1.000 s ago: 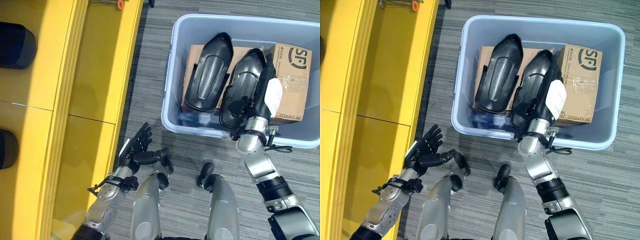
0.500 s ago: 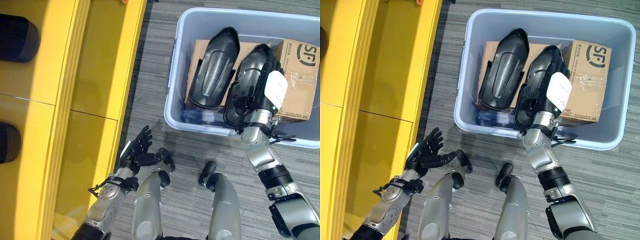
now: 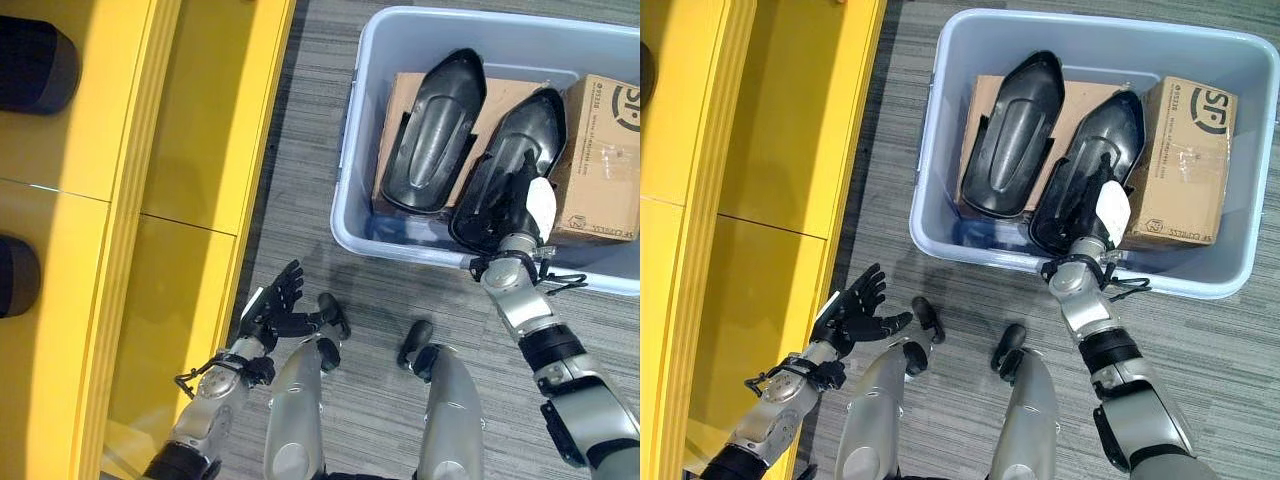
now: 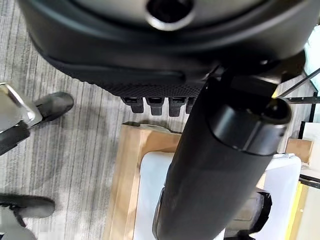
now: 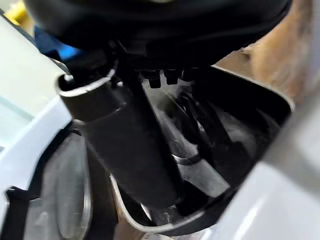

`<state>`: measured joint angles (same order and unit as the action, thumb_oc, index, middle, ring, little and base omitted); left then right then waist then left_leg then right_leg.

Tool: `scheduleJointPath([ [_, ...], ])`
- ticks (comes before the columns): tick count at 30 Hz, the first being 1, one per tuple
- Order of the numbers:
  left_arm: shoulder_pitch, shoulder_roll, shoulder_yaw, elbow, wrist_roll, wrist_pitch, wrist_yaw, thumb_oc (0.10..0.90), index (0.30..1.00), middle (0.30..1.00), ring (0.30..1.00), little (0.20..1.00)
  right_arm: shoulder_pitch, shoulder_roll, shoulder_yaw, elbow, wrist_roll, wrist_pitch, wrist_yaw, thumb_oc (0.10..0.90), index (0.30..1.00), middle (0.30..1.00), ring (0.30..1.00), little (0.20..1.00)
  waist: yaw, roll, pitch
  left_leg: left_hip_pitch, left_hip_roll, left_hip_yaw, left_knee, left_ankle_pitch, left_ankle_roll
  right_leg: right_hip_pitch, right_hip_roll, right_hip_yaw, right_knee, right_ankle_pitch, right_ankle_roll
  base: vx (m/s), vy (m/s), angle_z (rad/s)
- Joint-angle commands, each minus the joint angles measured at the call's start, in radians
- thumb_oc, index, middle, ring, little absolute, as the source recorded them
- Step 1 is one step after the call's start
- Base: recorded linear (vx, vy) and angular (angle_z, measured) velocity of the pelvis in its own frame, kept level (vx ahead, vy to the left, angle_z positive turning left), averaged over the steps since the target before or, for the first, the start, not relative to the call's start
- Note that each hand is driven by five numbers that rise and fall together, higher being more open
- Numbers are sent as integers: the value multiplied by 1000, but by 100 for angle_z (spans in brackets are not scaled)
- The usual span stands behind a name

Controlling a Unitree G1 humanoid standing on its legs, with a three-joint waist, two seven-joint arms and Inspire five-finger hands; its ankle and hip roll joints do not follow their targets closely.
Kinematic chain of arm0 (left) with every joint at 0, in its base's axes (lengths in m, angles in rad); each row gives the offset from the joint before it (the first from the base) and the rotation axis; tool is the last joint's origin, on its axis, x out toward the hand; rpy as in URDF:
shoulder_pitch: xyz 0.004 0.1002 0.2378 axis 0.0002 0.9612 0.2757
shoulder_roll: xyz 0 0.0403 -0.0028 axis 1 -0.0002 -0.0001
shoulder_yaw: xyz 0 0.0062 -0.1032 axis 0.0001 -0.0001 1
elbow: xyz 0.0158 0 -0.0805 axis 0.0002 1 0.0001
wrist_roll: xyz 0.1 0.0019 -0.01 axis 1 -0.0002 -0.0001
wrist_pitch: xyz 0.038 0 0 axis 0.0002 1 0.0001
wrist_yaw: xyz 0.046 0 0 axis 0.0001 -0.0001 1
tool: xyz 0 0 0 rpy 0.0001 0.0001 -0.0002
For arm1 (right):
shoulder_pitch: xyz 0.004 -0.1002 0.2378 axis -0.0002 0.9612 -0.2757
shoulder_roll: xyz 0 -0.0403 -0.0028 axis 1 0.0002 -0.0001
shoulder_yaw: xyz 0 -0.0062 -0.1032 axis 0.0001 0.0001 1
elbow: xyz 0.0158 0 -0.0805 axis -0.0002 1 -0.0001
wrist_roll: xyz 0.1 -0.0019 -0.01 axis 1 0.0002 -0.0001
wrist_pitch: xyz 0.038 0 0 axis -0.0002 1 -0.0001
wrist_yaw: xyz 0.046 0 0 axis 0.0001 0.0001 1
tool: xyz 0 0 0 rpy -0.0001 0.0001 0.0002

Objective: Move parts from the plastic box to the shelf.

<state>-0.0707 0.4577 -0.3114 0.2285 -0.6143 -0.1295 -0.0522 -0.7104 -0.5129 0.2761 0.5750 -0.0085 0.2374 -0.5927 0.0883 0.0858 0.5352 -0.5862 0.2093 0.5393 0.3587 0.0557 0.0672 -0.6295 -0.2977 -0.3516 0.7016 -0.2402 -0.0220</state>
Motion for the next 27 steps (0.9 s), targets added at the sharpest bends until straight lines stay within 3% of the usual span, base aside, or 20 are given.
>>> scheduleJointPath([
  [1,-10,16,-36,-52,97,-57,48,900,1000,1000,1000,1000,-123,-67,-18,27,22,-47,8,900,1000,1000,1000,1000,10,62,-15,51,90,-115,-16,-102,-175,-50,-44,-2,33,-15,88,0,0,0],
  [7,-7,34,-19,-40,109,-74,23,900,1000,1000,1000,1000,-154,-87,-5,129,175,-37,79,900,1000,1000,1000,1000,20,73,-15,37,91,-109,-12,-100,-180,-65,-52,-12,38,-19,79,0,0,0],
  [13,-11,47,-28,-45,90,-73,-1,900,1000,1000,1000,1000,-224,-138,32,220,69,-40,108,900,1000,1000,1000,1000,27,86,-15,28,94,-99,-6,-99,-182,-80,-56,-21,47,-20,73,0,-11,0],
  [22,-22,74,-50,-87,48,-106,0,900,1000,1000,1000,1000,-353,-191,73,308,95,-65,94,900,1000,1000,1000,1000,43,105,-15,29,92,-100,-7,-98,-184,-83,-62,-25,63,-31,67,0,0,0],
  [27,-30,95,-47,-125,44,-74,-7,900,1000,1000,1000,1000,-429,-238,101,364,47,-49,71,900,1000,1000,1000,1000,53,112,-15,34,87,-109,-7,-97,-185,-75,-66,-29,64,-33,68,0,-14,1],
])
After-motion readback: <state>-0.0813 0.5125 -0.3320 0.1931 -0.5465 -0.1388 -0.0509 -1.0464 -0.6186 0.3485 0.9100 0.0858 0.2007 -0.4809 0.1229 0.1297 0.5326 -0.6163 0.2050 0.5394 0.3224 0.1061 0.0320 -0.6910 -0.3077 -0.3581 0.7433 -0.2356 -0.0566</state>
